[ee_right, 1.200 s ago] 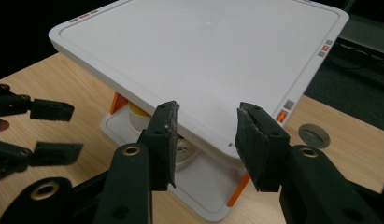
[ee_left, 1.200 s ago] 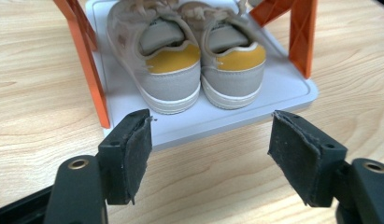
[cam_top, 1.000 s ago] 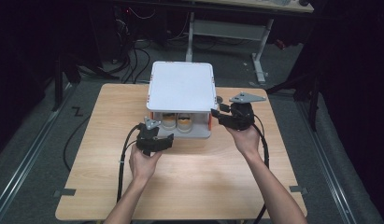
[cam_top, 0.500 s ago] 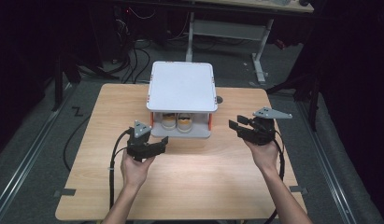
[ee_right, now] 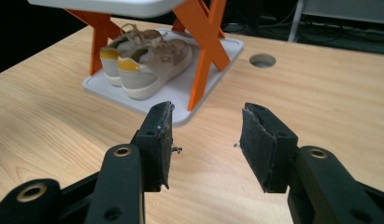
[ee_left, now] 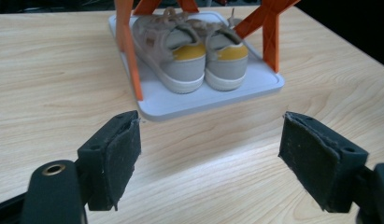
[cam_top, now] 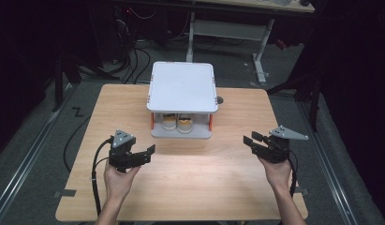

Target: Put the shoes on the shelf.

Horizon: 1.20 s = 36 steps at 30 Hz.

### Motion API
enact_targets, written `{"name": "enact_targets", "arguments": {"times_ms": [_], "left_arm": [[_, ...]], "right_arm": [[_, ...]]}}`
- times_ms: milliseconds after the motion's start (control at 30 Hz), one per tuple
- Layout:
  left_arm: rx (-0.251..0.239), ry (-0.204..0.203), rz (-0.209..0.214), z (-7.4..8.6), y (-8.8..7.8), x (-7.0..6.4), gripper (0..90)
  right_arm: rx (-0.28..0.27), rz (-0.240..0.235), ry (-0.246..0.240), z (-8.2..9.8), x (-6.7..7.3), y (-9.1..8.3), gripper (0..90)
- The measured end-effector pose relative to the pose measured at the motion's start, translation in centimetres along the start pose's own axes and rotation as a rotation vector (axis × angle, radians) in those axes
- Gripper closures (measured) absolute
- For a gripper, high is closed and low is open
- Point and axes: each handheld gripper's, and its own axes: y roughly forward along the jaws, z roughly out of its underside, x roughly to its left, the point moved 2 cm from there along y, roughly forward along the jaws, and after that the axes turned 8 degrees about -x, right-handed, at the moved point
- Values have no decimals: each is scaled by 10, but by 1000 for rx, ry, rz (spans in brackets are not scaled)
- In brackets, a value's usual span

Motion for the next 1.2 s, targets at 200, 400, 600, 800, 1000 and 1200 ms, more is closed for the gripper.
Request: {"name": "enact_targets", "arguments": {"times_ms": [200, 400, 600, 800, 1000, 1200], "left_arm": [[-1, -23, 0, 14, 0, 7, 208], [20, -42, -25, 27, -1, 20, 207], [47, -67, -63, 39, 1, 34, 207], [91, -55, -116, 50, 11, 46, 220], [127, -36, -167, 54, 21, 53, 233], [129, -28, -197, 57, 30, 58, 233]], "right_arm": [[46, 53, 27, 33, -13, -3, 535], [71, 100, 44, 55, -24, -4, 543], [120, 152, 41, 75, -33, 0, 552], [164, 189, 11, 85, -36, 9, 551], [180, 227, 17, 94, -45, 15, 550], [194, 259, 16, 97, -51, 19, 545]]}}
